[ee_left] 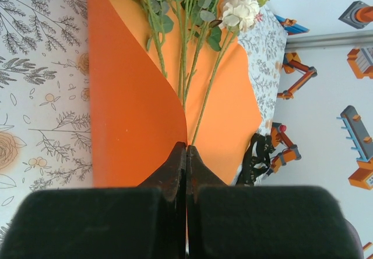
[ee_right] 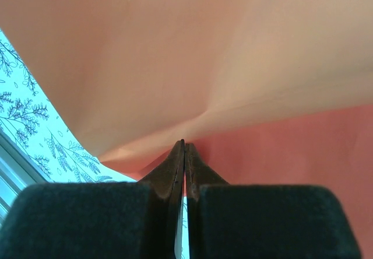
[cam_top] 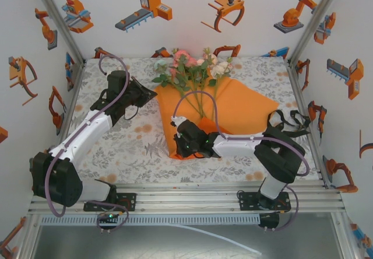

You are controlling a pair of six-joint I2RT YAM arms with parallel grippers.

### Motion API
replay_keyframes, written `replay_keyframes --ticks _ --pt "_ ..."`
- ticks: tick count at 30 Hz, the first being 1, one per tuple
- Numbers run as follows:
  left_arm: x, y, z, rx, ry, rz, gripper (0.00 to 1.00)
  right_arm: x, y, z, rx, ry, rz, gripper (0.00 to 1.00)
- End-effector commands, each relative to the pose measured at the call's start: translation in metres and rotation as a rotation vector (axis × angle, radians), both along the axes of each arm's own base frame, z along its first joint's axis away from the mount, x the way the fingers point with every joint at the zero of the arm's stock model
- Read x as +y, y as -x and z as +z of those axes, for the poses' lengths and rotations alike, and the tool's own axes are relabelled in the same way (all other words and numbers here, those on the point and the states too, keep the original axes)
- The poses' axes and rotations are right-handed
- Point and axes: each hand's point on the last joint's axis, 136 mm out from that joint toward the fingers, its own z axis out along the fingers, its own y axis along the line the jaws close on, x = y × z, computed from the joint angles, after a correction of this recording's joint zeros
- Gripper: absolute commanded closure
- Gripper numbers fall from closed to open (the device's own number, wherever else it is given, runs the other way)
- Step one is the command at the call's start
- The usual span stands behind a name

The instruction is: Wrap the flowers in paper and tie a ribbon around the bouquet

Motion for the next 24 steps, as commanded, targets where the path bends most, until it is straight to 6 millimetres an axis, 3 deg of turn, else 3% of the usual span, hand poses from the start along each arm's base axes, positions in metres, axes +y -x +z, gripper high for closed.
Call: replay_keyframes --ticks 1,6,13,24 --pt "0.000 -0.002 0.017 -0.034 0.027 -0.002 1.00 0.005 -0.008 0.025 -0.050 -0.049 0.005 0.91" --pt "-0.001 -0.004 0.014 -0.028 0.023 -0.005 1.00 -0.014 -0.006 0.047 -0.049 -0.096 -0.038 0.89" --pt "-0.005 -0.007 0.008 -0.017 0.029 -0.014 1.00 -0.020 0.024 0.007 0.072 -0.040 0.031 0.89" --pt "-0.003 -0.002 0.011 -0.018 0.030 -0.006 1.00 -0.029 0.008 -0.030 0.030 0.063 -0.036 0.89"
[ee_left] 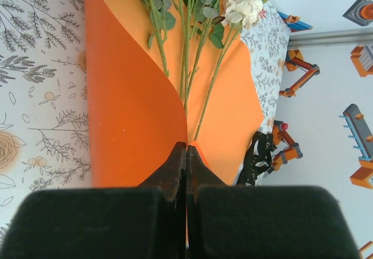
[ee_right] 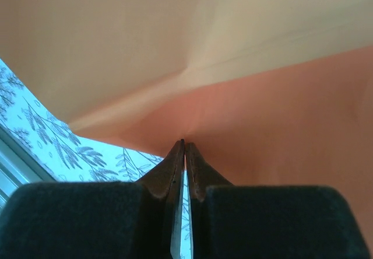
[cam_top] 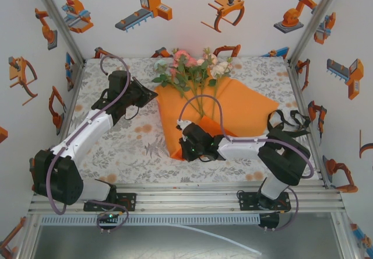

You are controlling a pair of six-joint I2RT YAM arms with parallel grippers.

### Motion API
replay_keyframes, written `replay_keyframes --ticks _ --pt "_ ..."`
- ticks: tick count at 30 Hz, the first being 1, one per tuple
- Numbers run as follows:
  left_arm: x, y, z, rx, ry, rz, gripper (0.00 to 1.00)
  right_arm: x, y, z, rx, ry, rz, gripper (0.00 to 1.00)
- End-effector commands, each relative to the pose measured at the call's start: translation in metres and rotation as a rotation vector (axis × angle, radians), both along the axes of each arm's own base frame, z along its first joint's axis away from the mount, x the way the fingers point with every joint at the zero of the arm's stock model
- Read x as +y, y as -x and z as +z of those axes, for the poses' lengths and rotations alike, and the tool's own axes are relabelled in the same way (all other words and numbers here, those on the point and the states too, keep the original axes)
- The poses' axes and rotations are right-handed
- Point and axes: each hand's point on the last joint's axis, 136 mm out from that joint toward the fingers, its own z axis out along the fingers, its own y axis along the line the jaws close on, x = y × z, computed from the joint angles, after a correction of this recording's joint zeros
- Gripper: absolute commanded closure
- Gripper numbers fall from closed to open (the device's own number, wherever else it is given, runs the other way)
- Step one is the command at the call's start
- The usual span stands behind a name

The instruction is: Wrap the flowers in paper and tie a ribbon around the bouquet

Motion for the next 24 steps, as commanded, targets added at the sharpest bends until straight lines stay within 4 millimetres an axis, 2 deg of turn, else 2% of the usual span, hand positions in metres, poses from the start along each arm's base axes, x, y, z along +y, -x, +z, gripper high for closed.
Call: replay_keyframes --ticks 1,3,7,9,11,13,16,20,23,24 --pt "0.000 0.001 0.019 -0.034 0.041 0.005 1.00 -0.009 -0.003 -0.018 -0.022 0.054 -0.023 0.90" --pt "-0.002 0.001 0.024 -0.043 0.071 0.009 1.00 -0.012 -0.002 -0.016 -0.025 0.056 -0.022 0.89" --pt "-0.015 -0.010 0.033 -0.049 0.164 0.000 1.00 -0.010 -0.012 0.026 -0.060 -0.031 -0.049 0.86" --pt "-0.025 -0.018 0.034 -0.040 0.185 -0.018 1.00 -0.014 -0.020 0.048 -0.067 -0.088 -0.080 0.81" --pt "-0.037 -0.025 0.036 -0.043 0.194 -0.043 1.00 -0.022 -0.023 0.063 -0.085 -0.127 -0.091 0.71" --pt "-0.048 -0.032 0.033 -0.035 0.192 -0.058 1.00 -0.031 -0.017 0.072 -0.113 -0.139 -0.068 0.54" --pt "-0.062 -0.041 0.030 -0.030 0.198 -0.072 1.00 -0.034 0.005 0.082 -0.087 -0.198 0.002 0.38" --pt "-0.078 -0.050 0.024 -0.027 0.189 -0.081 1.00 -0.031 0.023 0.094 0.001 -0.319 0.001 0.27" --pt "-0.090 -0.055 0.021 -0.024 0.183 -0.091 1.00 -0.026 0.019 0.096 0.043 -0.384 -0.061 0.24" --pt "-0.094 -0.057 0.021 -0.026 0.182 -0.091 1.00 -0.026 0.013 0.090 0.049 -0.377 -0.095 0.24"
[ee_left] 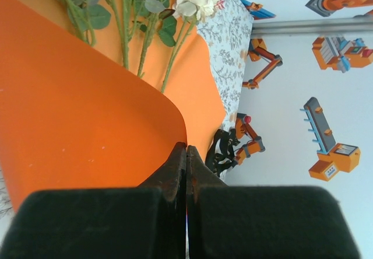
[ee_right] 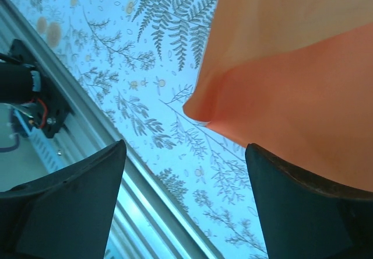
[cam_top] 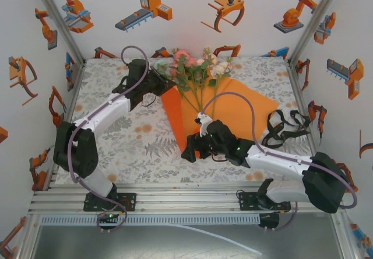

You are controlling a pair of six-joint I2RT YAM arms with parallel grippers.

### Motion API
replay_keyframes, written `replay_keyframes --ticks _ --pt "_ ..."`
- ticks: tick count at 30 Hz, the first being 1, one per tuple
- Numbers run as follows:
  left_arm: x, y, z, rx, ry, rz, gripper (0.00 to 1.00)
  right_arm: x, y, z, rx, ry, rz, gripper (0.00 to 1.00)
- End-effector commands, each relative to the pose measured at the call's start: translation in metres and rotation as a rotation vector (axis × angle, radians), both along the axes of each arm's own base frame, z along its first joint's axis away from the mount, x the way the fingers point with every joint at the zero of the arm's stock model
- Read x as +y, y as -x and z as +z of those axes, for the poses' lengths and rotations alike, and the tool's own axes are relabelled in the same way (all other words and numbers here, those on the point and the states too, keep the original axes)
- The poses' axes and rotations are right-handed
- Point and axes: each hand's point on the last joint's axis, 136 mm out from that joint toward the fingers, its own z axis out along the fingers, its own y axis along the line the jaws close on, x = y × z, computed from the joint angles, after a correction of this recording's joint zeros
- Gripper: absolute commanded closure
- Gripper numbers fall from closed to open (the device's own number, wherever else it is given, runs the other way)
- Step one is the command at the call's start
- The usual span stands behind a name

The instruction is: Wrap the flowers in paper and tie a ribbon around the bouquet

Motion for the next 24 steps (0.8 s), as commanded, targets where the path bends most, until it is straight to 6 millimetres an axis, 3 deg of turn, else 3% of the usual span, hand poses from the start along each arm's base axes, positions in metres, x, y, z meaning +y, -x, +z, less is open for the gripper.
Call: replay_keyframes --ticks 1,4,6,9,11,12,16,18,20,24 --pt "-0.015 -0.009 0.021 -0.050 0.034 0.003 1.00 0.009 -0.009 0.000 0.059 -0.070 -0.076 0.24" --pt "-0.030 -0.014 0.021 -0.053 0.033 -0.011 1.00 0.015 -0.023 -0.013 0.078 -0.054 -0.136 0.31" --pt "-0.040 -0.014 0.017 -0.044 0.032 -0.031 1.00 0.018 -0.030 -0.020 0.089 -0.049 -0.169 0.47" --pt "-0.047 -0.014 0.004 -0.025 0.019 -0.044 1.00 0.008 -0.037 -0.035 0.099 0.004 -0.236 0.81" --pt "-0.046 -0.016 -0.001 -0.027 0.002 -0.044 1.00 -0.002 -0.038 -0.048 0.106 0.058 -0.271 0.91" --pt "-0.044 -0.018 0.001 -0.039 -0.009 -0.048 0.97 -0.007 -0.037 -0.053 0.109 0.080 -0.283 0.93" --pt "-0.030 -0.021 0.023 -0.145 -0.078 -0.080 0.59 -0.024 -0.033 -0.069 0.136 0.104 -0.337 0.99" --pt "-0.016 -0.019 0.035 -0.210 -0.148 -0.078 0.48 -0.027 -0.031 -0.076 0.150 0.103 -0.342 0.98" --pt "0.002 -0.013 0.034 -0.245 -0.251 -0.056 0.46 -0.026 -0.030 -0.082 0.167 0.110 -0.339 0.92" --pt "0.029 0.004 0.005 -0.234 -0.408 -0.042 0.47 -0.021 -0.028 -0.089 0.201 0.103 -0.322 0.81"
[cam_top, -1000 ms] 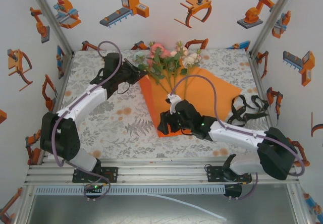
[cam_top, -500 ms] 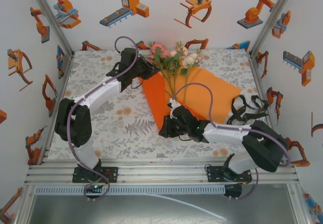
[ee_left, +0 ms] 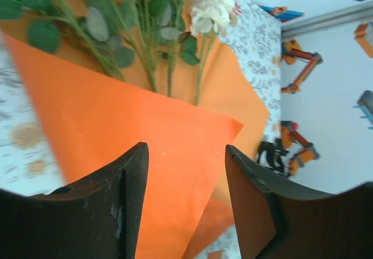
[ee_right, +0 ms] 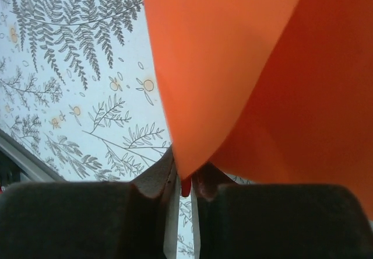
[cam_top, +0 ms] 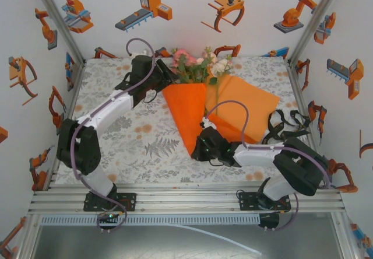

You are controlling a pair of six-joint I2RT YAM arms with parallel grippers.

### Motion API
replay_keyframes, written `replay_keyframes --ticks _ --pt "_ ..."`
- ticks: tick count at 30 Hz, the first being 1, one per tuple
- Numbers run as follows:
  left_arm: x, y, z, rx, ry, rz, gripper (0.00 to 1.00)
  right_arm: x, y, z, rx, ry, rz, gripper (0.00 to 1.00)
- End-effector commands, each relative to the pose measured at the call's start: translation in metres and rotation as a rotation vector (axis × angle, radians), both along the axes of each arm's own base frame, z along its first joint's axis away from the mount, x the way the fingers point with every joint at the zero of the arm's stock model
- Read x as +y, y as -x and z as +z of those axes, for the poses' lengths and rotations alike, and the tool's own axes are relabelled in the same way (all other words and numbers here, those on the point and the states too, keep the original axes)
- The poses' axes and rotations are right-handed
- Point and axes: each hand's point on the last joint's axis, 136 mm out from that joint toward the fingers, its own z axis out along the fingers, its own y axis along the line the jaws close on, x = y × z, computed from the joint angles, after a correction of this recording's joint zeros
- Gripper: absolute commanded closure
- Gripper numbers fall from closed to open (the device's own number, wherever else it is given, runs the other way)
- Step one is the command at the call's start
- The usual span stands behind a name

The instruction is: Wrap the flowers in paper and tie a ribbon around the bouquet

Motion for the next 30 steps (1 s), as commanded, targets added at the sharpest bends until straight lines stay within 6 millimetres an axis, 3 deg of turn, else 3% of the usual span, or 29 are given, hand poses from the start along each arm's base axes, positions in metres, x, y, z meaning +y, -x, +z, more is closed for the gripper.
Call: replay_keyframes --ticks 1,3,6,10,15,18,20,22,25,27,30 --pt "0.023 0.016 -0.019 -0.034 -0.176 0.001 0.50 0.002 -0.004 -0.002 0.006 -0.015 -0.022 0.77" --pt "0.022 0.022 -0.048 0.018 -0.184 -0.017 0.60 0.003 -0.004 0.002 0.008 -0.023 -0.019 0.62" --pt "0.001 0.024 -0.082 0.095 -0.146 -0.100 0.74 -0.001 -0.005 0.013 -0.009 -0.021 -0.032 0.55" --pt "-0.038 0.020 -0.107 0.136 -0.108 -0.191 0.76 -0.020 -0.003 0.031 -0.050 0.000 -0.073 0.51" --pt "-0.043 0.013 -0.141 0.184 -0.148 -0.138 0.76 -0.042 0.000 0.069 -0.148 0.014 -0.083 0.49" --pt "-0.043 0.012 -0.159 0.219 -0.151 -0.119 0.75 -0.028 0.000 0.098 -0.241 -0.030 0.016 0.50" --pt "-0.044 0.011 -0.166 0.230 -0.151 -0.115 0.75 -0.011 -0.003 0.105 -0.265 -0.057 0.076 0.50" --pt "-0.045 0.011 -0.167 0.230 -0.147 -0.115 0.74 0.004 -0.009 0.097 -0.246 -0.050 0.100 0.50" --pt "-0.043 0.010 -0.148 0.194 -0.151 -0.114 0.64 0.011 -0.022 0.075 -0.208 0.003 0.082 0.52" --pt "-0.040 0.012 -0.124 0.139 -0.163 -0.126 0.58 0.004 -0.034 0.073 -0.196 0.050 0.056 0.52" --pt "-0.043 0.023 -0.080 0.040 -0.156 -0.179 0.57 -0.022 -0.059 0.088 -0.191 0.030 -0.008 0.51"
